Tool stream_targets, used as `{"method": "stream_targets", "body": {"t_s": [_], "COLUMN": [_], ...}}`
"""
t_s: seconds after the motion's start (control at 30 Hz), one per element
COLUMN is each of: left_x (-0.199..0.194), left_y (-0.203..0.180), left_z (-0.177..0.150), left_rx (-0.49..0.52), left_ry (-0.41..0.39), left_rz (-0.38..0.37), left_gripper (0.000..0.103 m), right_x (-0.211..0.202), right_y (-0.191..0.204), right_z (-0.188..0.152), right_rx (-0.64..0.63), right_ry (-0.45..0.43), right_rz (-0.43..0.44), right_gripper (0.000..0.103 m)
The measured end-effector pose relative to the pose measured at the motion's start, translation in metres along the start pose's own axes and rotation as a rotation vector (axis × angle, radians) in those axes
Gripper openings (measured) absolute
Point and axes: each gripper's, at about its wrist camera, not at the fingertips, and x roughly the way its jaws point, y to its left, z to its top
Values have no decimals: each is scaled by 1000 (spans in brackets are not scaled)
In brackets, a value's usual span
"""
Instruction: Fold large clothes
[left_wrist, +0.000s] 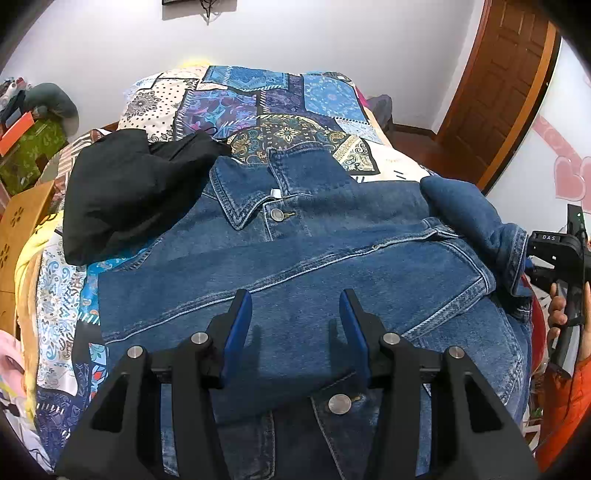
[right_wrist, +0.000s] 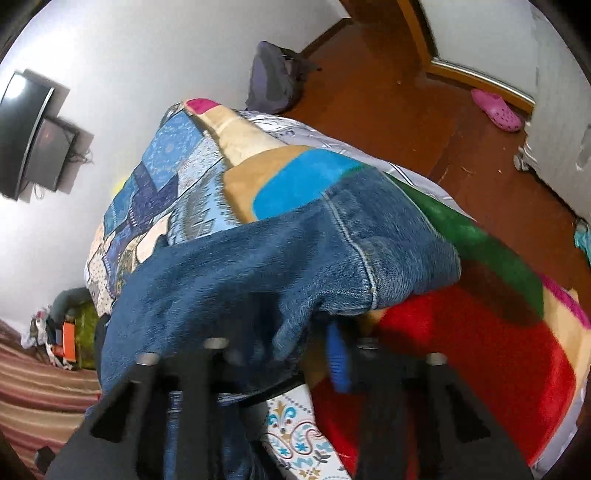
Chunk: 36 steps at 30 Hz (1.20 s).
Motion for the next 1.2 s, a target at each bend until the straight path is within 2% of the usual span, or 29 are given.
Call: {"method": "stream_targets", "body": {"t_s": [0.03,0.1,0.37,0.47,0.6,0.67,0.8,0.93,1.03,1.2], "left_x": [-1,-3,-19,-28,-41,-47,-58,-69,-74,-76], "left_y": [1,3,14,24,43,53,81,115,139,166], "left_z": [0,0,0,0,-3,-5,-13,-28,-40,-62], "left_rx": [-2,-4,-24,-41,-79,-100,-139,-189,-237,-291], "left_ry": [-2,-9,-49,-72,-103,-116,-135,-137,-125,-96], "left_rz": [1,2,4,7,15,18,70,120,147,181], "left_gripper": [48,48,48,48,48,48,52,52,52,52], "right_x": [-5,-14,-73,-89,-92,-83,-51,6,47,74], "right_y": [6,20,99,142,196,223,264,291,296,288], "right_z": [0,2,-3,-17,-47,-67,-110,-161,-198,-237], "right_rx": [-25,-77,-293,-407,-561,-640,-768,-906,-985,-1067], "right_ry": [-19,-58,-165,-180,-152,-119,-16,117,227,347], "right_rz": [-7,-21,108,178,242,259,273,225,174,123], "right_gripper": [11,10,10,10,10,10,10,10,10,10]}}
